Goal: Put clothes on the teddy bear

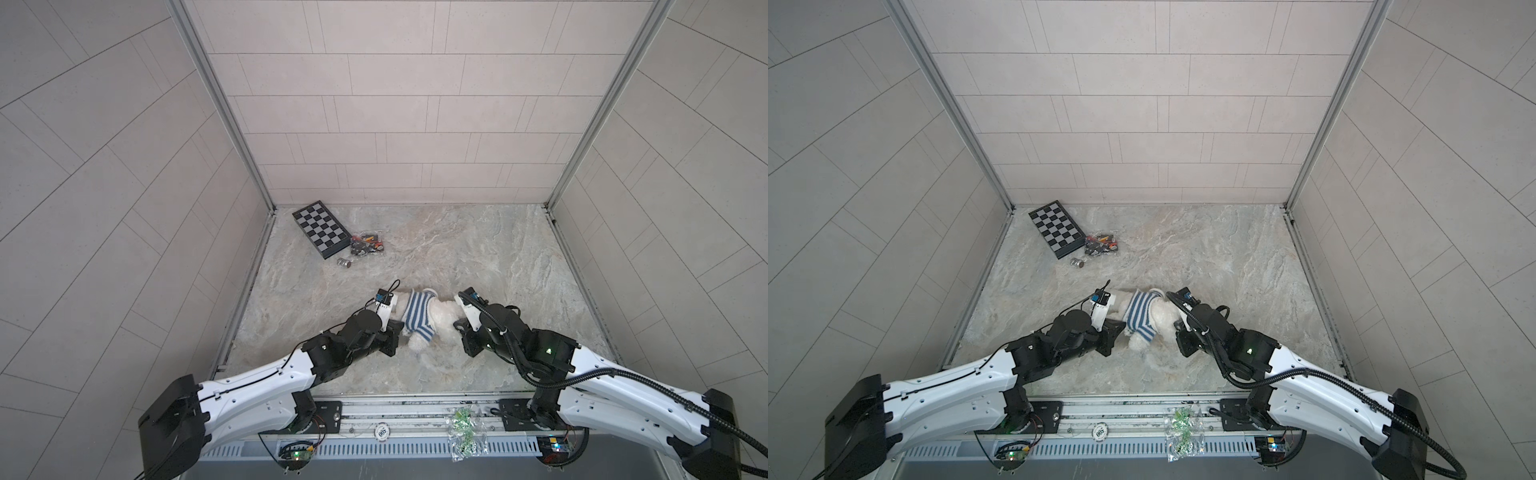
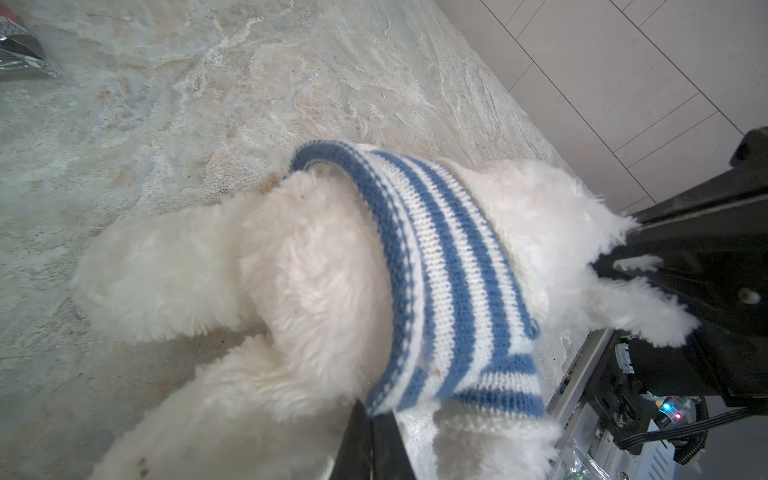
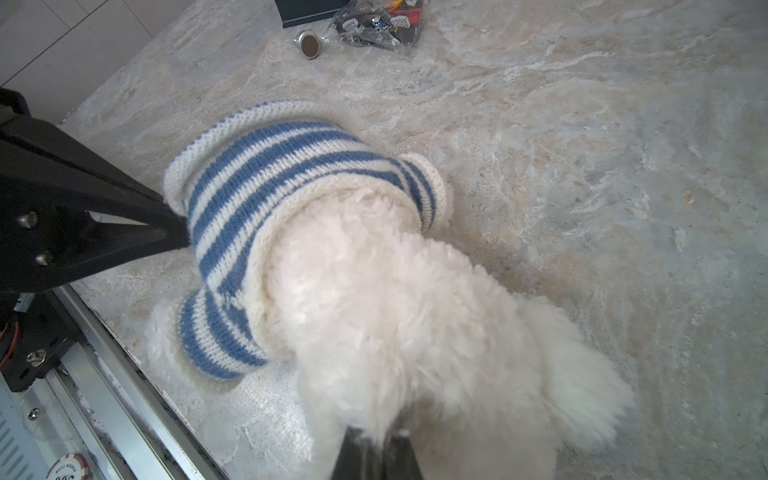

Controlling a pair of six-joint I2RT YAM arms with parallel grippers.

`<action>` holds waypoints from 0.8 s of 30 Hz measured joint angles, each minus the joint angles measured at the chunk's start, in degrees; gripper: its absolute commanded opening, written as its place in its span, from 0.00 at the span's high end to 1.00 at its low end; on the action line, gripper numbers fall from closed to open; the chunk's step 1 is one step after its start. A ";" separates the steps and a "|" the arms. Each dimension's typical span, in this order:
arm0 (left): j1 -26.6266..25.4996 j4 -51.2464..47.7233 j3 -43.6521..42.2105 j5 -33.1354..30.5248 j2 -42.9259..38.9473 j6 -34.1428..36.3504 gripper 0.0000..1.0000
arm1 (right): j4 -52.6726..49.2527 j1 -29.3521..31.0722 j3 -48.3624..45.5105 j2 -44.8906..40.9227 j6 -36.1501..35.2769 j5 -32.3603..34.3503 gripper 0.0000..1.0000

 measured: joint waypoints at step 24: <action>-6.64 0.33 1.73 -1.51 0.00 1.51 0.66 | 1.01 -4.66 -0.66 -1.33 0.48 -1.97 1.00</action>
